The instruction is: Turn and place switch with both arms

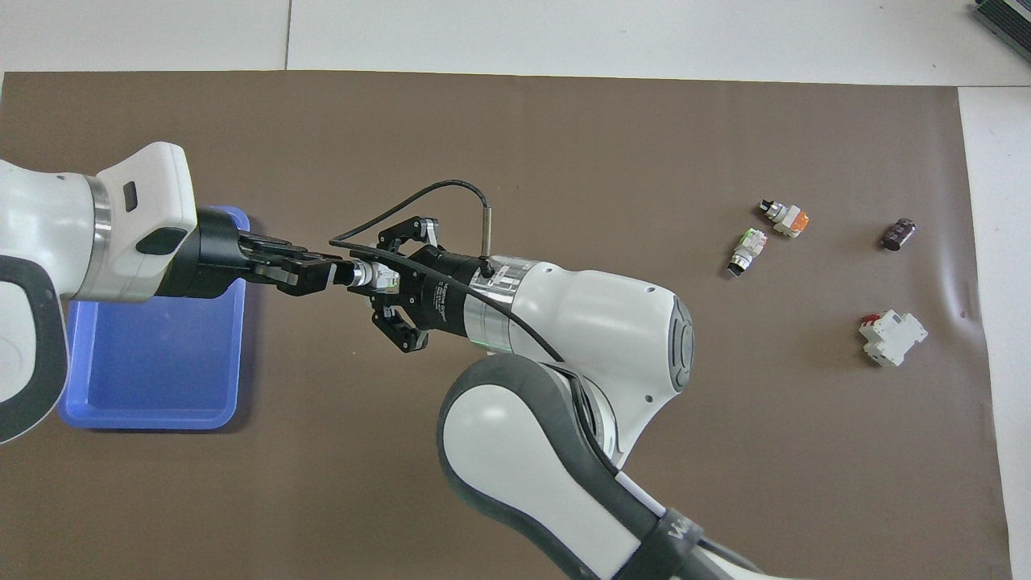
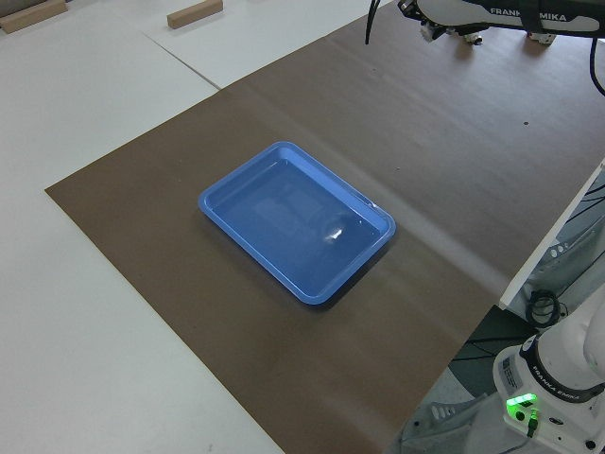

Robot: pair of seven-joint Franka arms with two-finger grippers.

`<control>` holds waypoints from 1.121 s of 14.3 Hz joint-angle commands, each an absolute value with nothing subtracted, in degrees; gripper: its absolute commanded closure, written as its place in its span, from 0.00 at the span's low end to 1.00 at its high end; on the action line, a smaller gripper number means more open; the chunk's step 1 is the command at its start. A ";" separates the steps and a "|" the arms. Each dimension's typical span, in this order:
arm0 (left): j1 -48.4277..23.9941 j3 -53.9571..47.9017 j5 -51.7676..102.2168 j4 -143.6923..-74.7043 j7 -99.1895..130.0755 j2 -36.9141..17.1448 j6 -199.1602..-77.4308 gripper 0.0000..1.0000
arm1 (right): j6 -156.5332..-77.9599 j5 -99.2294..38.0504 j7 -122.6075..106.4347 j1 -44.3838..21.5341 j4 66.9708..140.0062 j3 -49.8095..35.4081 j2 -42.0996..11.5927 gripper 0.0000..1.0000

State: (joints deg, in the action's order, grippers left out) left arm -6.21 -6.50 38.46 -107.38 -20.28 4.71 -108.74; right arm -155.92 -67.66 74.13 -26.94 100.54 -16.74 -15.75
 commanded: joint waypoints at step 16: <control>-8.09 -6.77 39.11 -110.13 8.43 7.65 -104.68 1.00 | -158.12 -67.76 73.04 -27.07 98.88 -17.14 -16.61 1.00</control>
